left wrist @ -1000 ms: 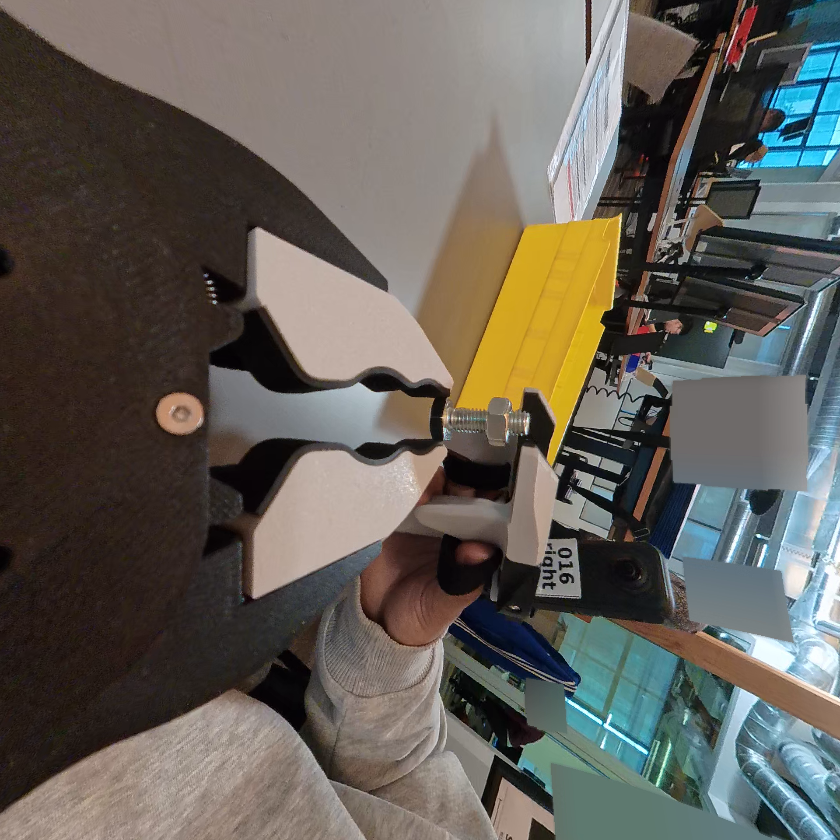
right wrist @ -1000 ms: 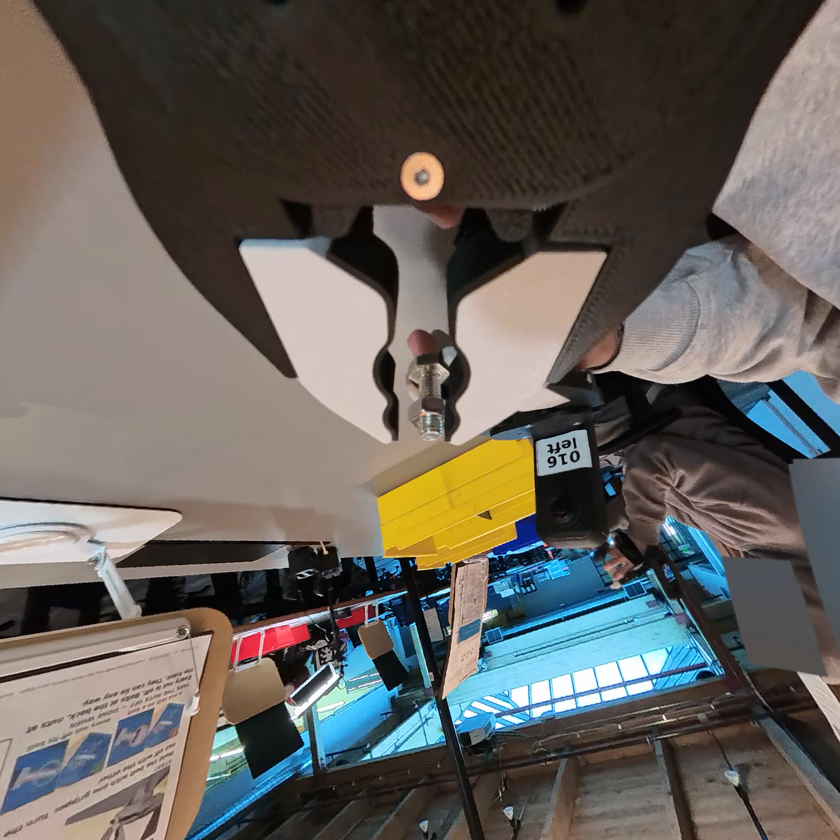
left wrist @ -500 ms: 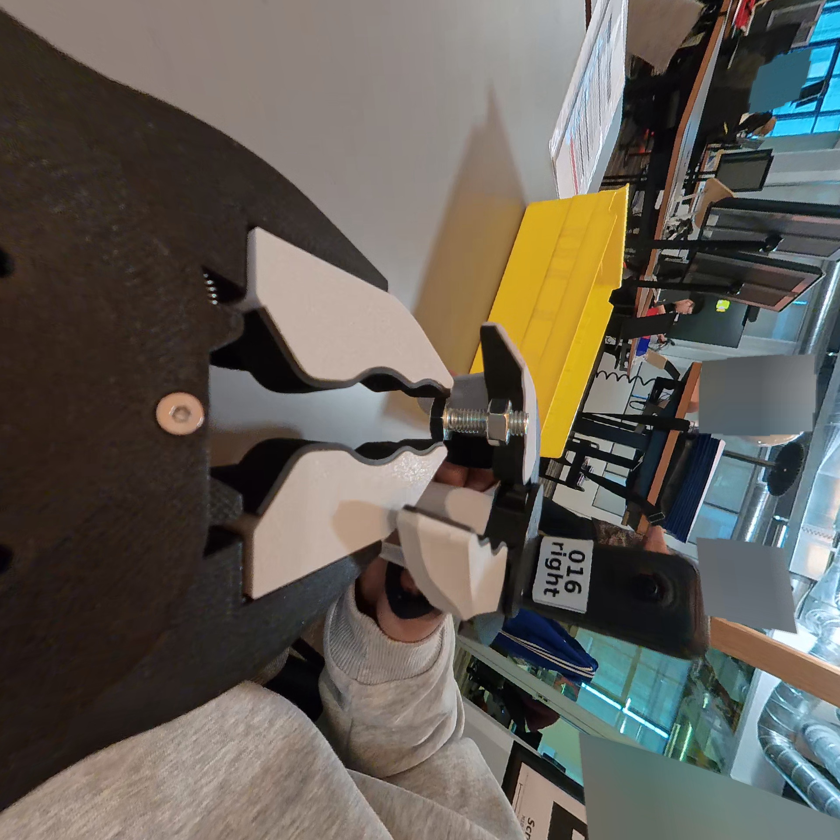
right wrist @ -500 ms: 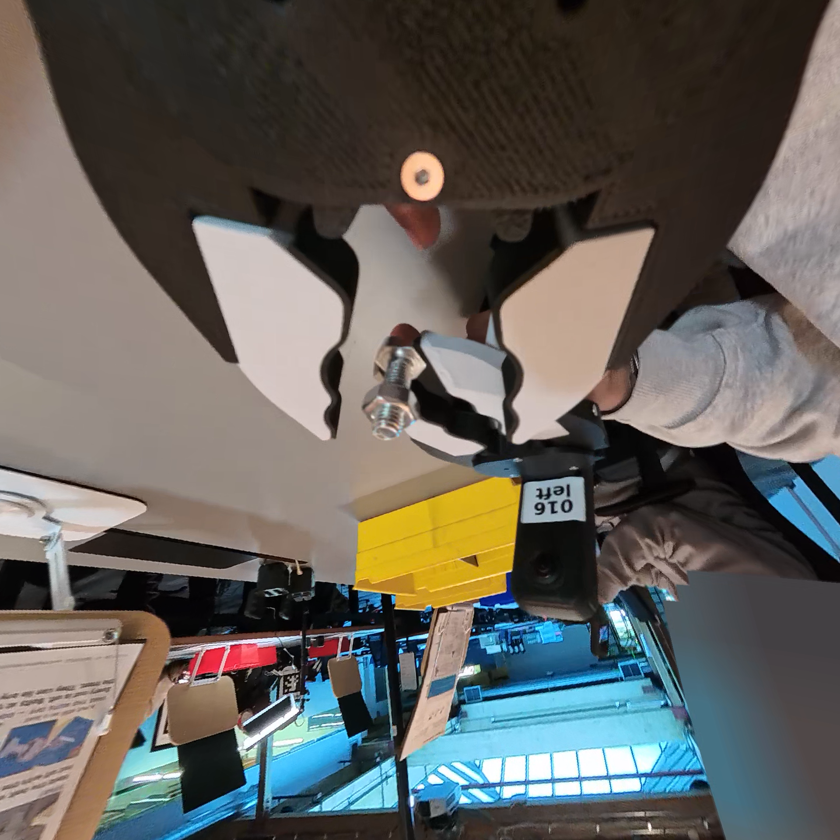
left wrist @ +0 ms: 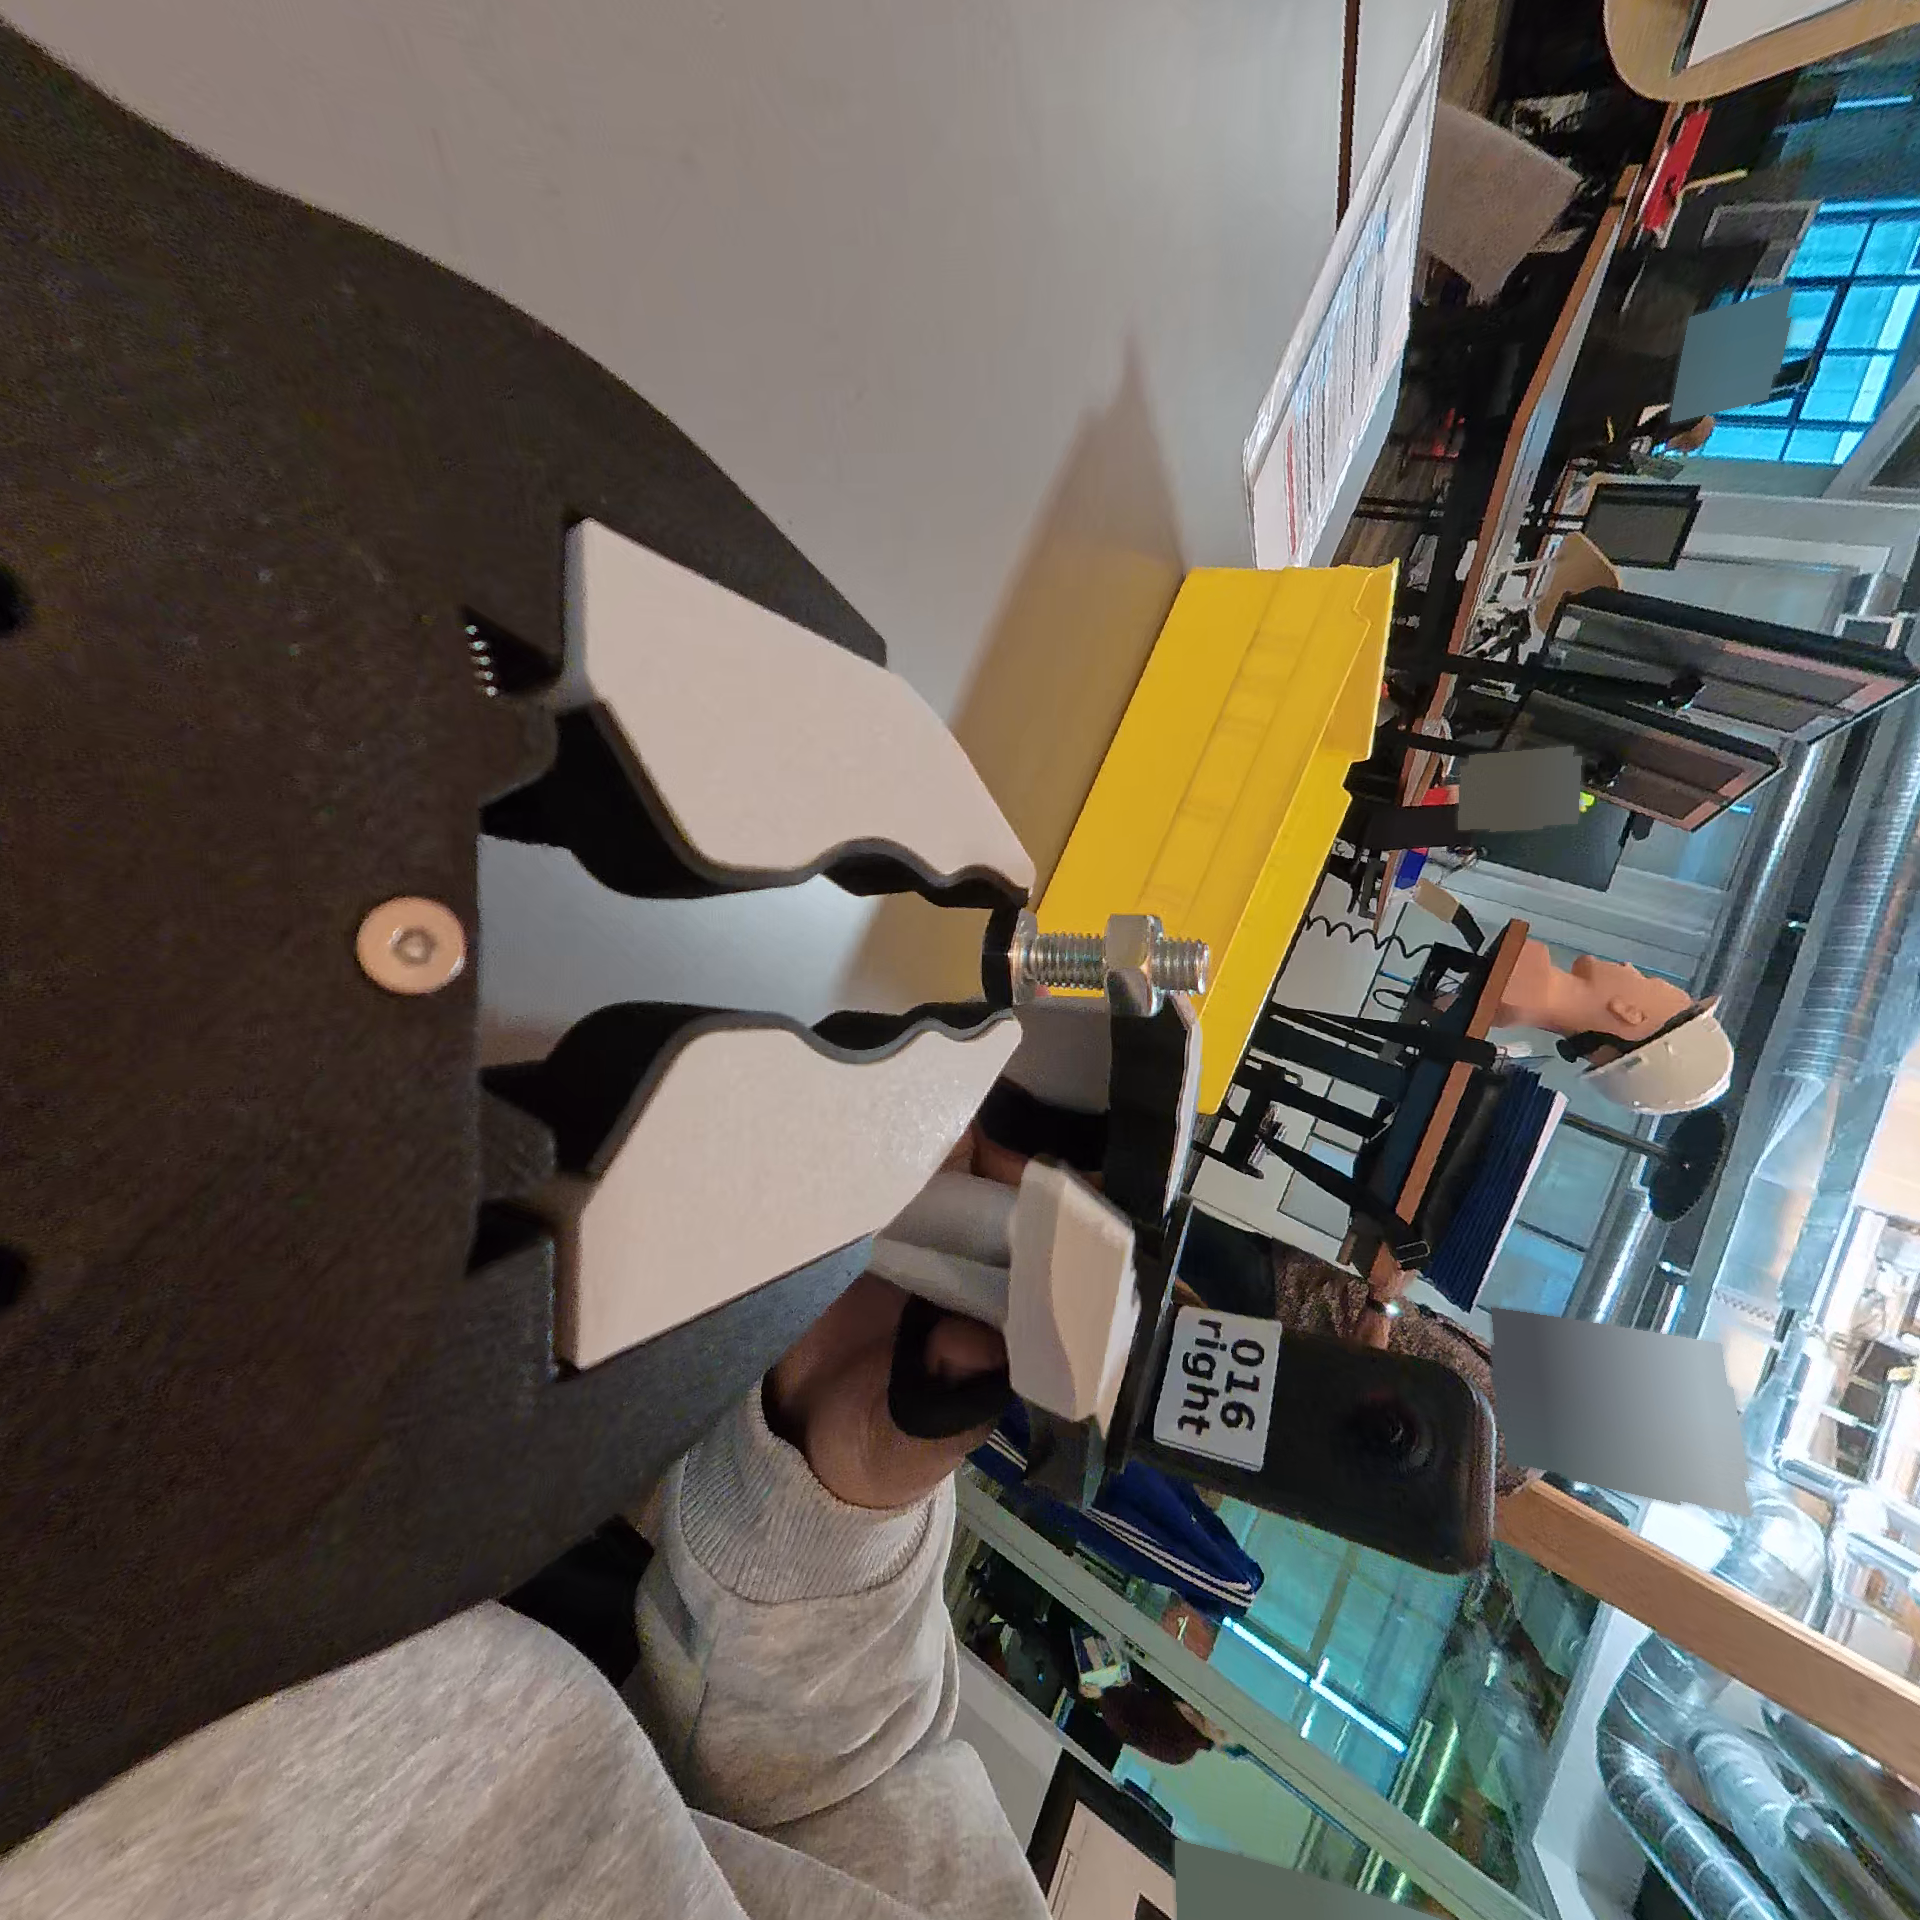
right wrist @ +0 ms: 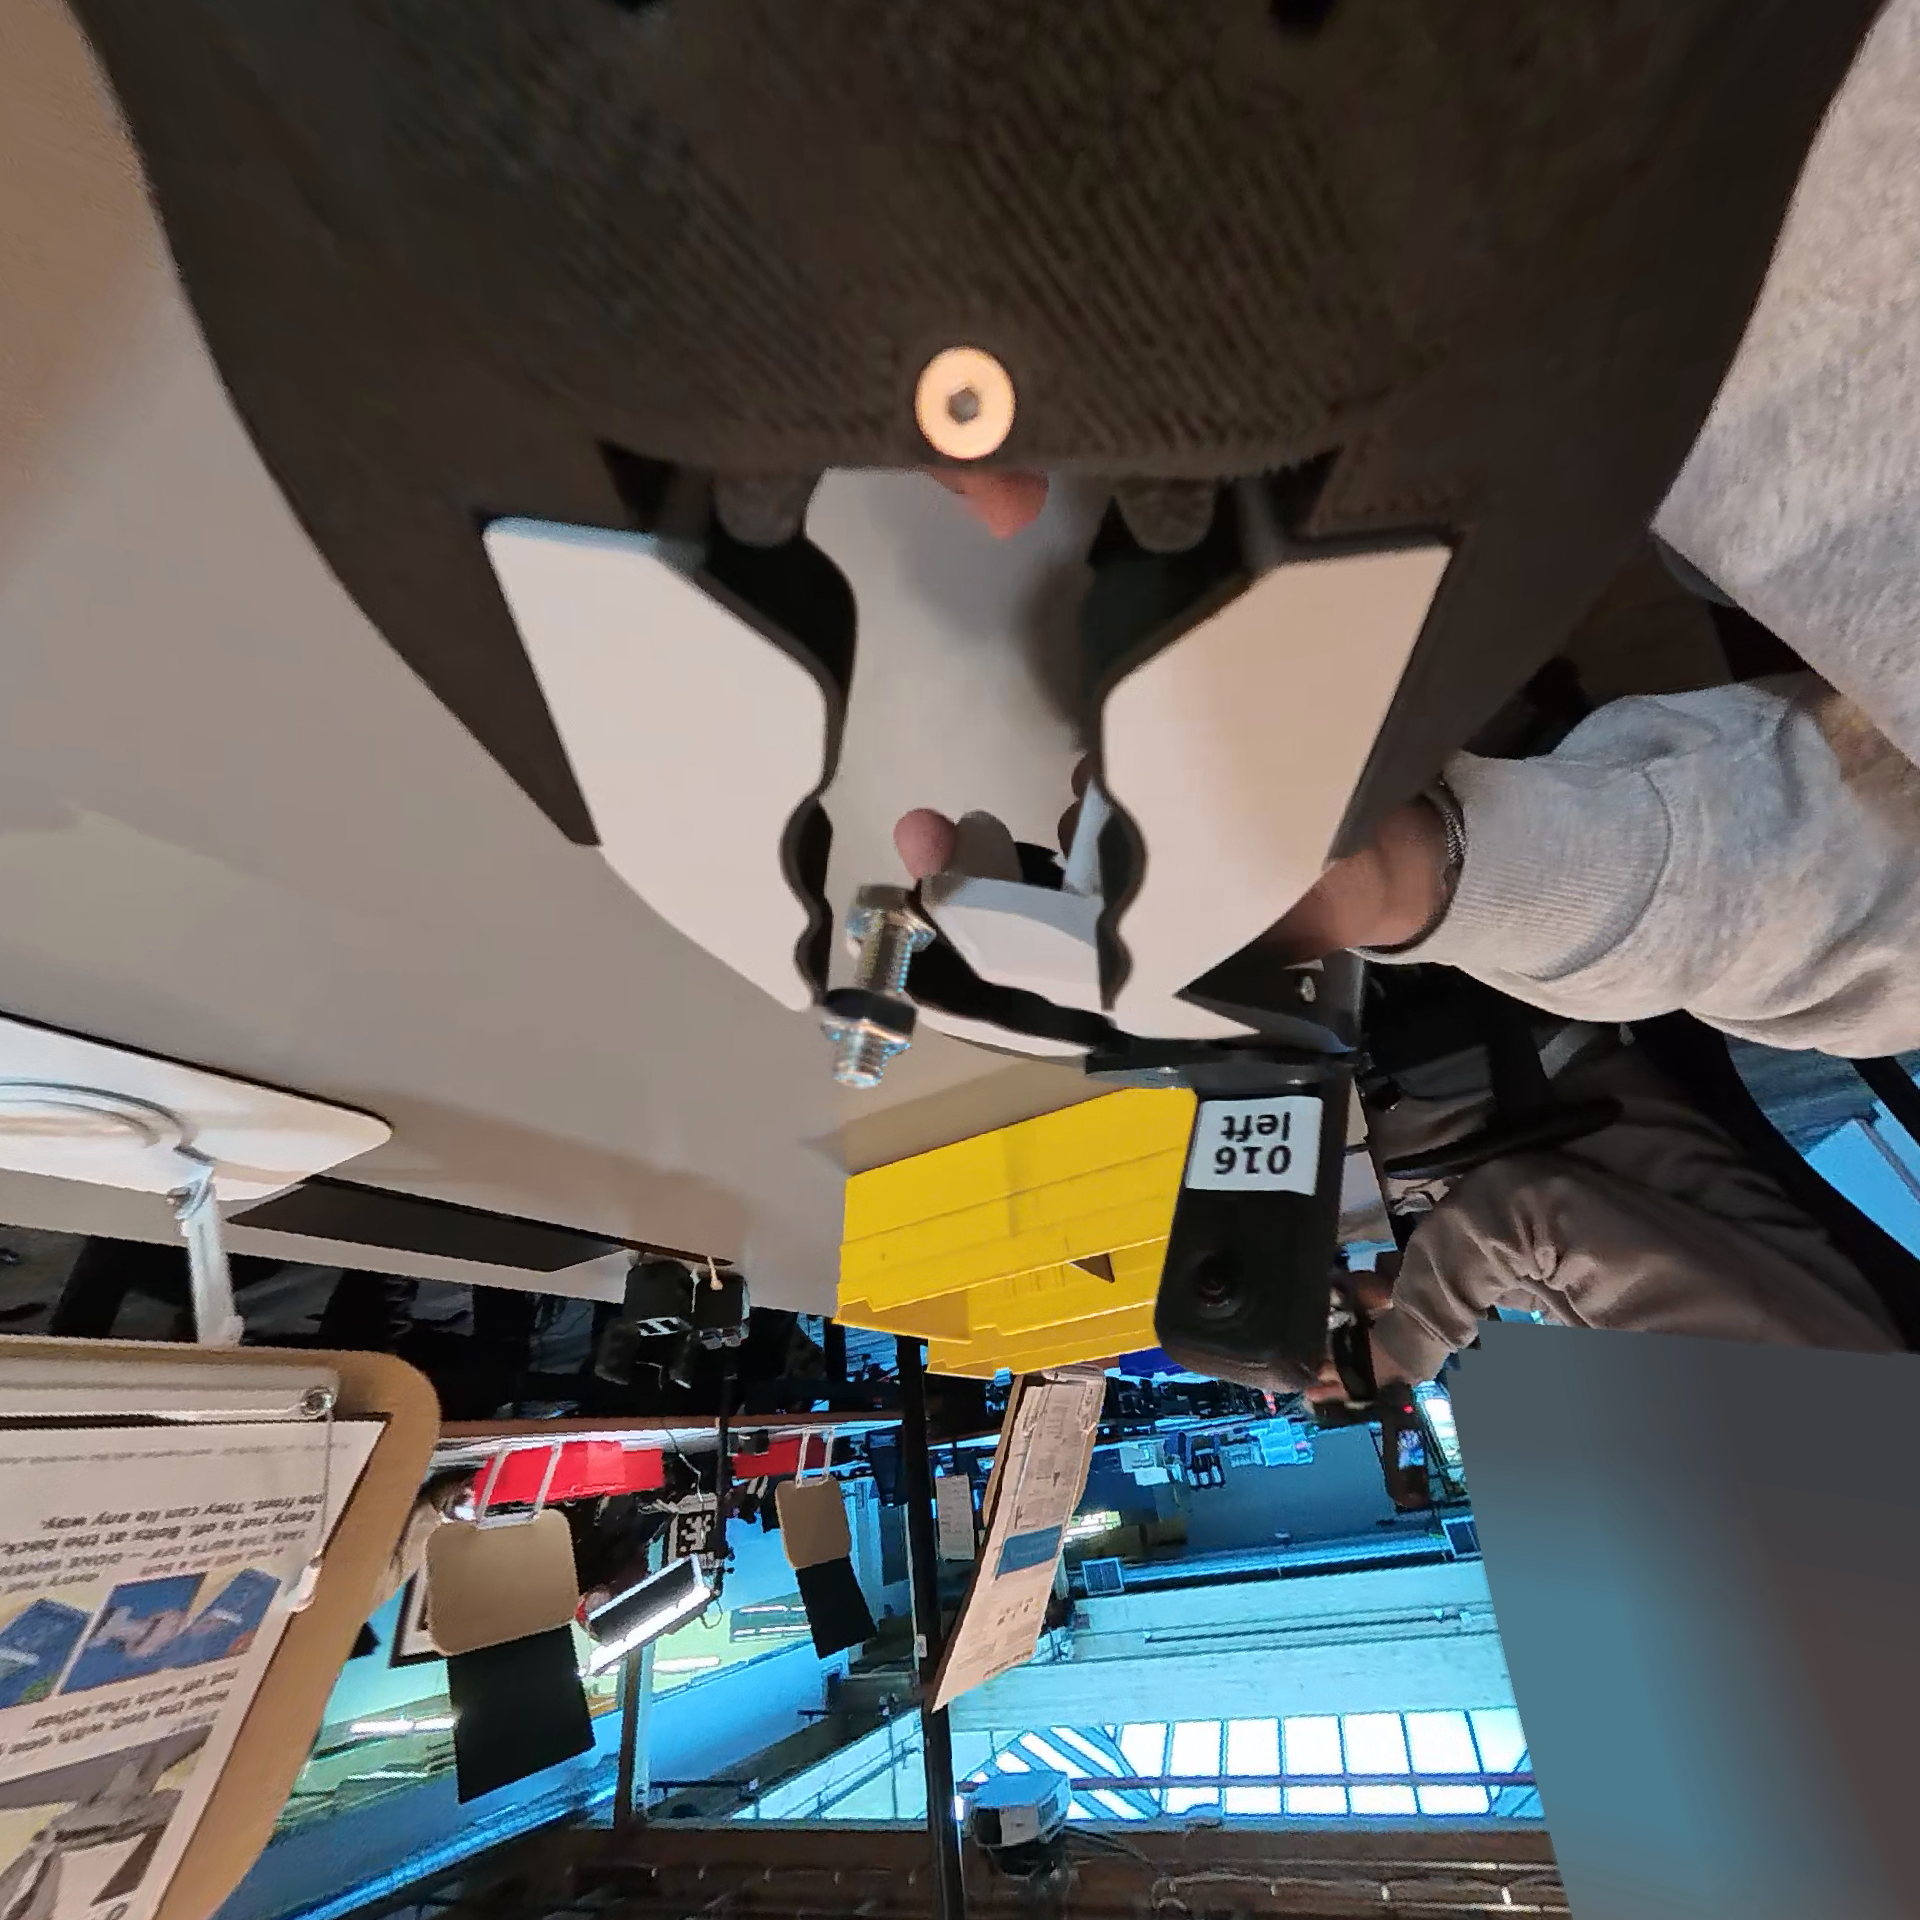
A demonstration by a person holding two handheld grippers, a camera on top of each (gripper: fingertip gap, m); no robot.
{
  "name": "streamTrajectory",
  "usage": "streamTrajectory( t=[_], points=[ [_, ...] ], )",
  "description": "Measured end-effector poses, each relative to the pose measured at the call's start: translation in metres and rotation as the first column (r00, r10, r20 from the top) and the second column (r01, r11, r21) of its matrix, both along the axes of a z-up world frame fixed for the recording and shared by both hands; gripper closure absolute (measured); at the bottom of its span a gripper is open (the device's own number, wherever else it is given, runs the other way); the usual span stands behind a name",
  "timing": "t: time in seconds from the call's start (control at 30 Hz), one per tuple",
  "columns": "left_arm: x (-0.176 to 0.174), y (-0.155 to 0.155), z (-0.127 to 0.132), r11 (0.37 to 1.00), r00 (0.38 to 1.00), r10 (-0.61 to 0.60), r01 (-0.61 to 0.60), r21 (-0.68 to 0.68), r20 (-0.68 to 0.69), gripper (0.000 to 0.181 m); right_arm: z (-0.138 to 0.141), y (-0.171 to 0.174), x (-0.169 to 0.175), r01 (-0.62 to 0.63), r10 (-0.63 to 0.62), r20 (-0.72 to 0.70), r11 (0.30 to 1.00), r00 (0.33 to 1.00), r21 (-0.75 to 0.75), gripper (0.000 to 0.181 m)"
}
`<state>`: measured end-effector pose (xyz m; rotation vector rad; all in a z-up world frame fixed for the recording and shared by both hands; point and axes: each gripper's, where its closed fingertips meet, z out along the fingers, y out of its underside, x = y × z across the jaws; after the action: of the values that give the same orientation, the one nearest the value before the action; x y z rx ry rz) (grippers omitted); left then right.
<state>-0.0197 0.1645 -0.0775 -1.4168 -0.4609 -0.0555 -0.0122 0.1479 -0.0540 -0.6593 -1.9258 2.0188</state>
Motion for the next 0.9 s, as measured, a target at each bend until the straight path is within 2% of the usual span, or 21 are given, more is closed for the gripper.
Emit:
streamTrajectory(
  t=[0.47,0.9],
  points=[
    [0.009,0.006,0.002,0.999,0.999,-0.033,0.033,-0.003,-0.031,0.163,-0.01,0.009,-0.006,0.019,-0.02,0.035,0.999,0.999,0.031,0.162],
    [0.006,0.003,0.004,1.0,1.0,-0.023,0.023,0.014,-0.017,0.163,-0.009,0.012,-0.008,0.003,-0.003,0.055,1.0,0.998,-0.002,0.162]
  ],
)
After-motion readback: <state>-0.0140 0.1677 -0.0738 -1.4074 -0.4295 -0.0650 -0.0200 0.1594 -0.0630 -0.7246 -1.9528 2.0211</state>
